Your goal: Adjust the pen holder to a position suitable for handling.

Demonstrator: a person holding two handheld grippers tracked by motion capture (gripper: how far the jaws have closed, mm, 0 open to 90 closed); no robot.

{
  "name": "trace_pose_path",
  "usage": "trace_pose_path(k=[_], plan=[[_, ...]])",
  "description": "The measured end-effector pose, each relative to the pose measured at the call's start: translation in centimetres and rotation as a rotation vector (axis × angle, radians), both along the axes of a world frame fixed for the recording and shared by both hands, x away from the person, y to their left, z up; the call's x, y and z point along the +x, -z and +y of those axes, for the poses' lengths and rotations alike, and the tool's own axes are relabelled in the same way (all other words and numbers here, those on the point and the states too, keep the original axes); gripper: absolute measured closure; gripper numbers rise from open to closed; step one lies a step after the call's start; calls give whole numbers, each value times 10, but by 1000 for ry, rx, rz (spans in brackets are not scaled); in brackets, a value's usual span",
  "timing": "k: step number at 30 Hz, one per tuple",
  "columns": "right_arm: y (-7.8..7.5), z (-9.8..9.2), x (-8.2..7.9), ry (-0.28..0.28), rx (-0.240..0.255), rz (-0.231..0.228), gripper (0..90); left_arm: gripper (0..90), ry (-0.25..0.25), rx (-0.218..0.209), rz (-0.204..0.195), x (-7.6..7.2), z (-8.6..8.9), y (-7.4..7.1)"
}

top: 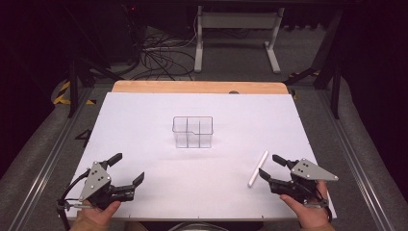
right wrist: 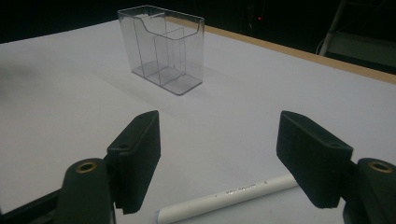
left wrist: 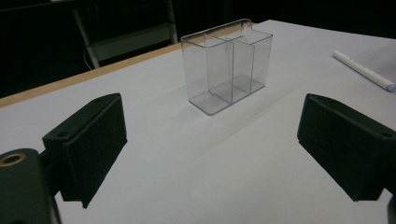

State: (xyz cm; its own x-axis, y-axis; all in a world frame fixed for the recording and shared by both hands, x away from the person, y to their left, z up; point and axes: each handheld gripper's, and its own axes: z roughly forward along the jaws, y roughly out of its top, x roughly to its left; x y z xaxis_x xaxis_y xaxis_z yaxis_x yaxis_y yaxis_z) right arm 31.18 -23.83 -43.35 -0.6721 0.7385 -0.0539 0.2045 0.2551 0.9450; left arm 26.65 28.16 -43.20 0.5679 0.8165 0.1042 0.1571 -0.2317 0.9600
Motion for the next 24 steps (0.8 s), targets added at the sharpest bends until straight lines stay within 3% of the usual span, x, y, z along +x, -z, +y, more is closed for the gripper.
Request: trace_pose_path(k=[12, 24], plan=[[1, -2, 0, 2, 6, 15, 314, 165, 44, 3, 18, 6, -5, -10], [4, -3, 1, 0, 12, 27, 316, 155, 104, 34, 36, 29, -27, -29]])
